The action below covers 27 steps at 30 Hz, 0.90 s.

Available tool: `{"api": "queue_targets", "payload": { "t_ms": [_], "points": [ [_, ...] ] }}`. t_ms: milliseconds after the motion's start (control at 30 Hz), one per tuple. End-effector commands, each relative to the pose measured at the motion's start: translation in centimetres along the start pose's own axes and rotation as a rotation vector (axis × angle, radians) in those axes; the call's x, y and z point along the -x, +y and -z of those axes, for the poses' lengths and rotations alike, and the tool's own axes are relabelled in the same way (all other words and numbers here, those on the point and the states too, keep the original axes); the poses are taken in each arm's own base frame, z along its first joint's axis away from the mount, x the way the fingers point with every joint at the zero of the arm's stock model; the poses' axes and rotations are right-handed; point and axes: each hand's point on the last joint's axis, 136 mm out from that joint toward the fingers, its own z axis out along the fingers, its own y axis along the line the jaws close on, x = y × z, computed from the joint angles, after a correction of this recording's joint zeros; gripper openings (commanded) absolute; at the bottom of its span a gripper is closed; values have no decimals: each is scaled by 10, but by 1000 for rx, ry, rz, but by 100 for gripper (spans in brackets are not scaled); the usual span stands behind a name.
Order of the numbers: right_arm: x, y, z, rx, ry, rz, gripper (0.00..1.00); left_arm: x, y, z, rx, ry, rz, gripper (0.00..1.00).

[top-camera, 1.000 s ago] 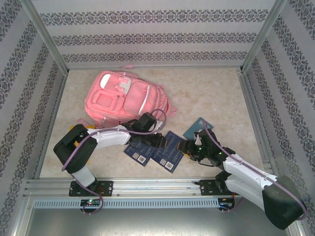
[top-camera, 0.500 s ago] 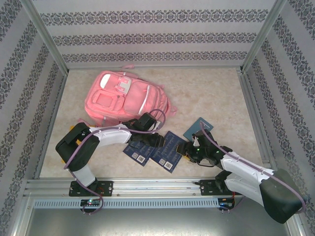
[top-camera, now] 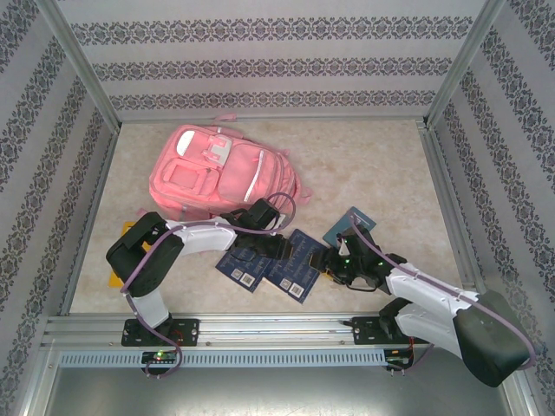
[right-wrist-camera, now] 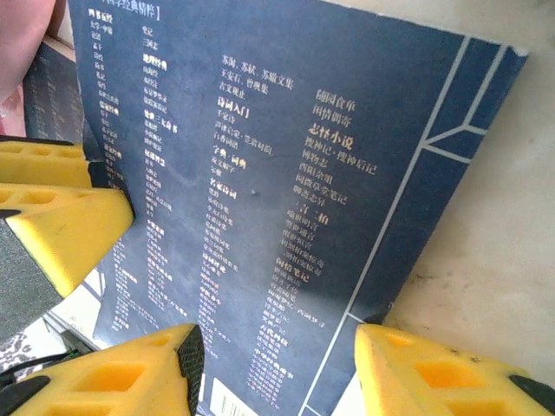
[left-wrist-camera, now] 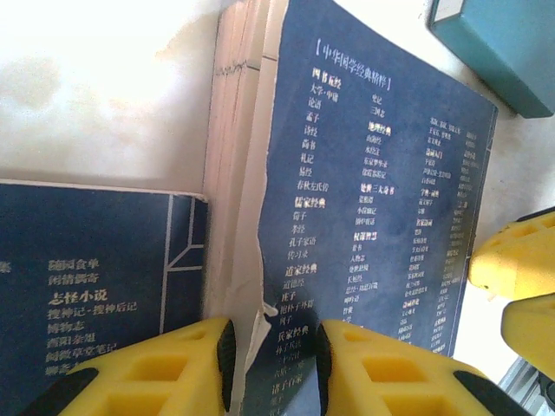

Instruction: Pack the student bag

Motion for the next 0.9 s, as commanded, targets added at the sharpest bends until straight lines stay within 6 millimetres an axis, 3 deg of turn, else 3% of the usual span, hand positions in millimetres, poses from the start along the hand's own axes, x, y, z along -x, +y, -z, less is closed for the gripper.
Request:
{"api": "queue_targets", "payload": {
  "t_ms": [0, 200, 600, 867],
  "points": [
    [-9, -22, 3, -80, 3, 9, 52, -14, 7, -10, 19, 42, -5, 33],
    [-9, -23, 1, -66, -4, 3, 52, -14, 6, -12, 13, 47, -1, 32],
    [5, 9, 1, 8, -24, 28, 52, -18, -1, -14, -29, 52, 10, 28],
    [6, 5, -3, 11, -31, 9, 52, -25, -16, -27, -102, 79, 31, 28]
  ]
}}
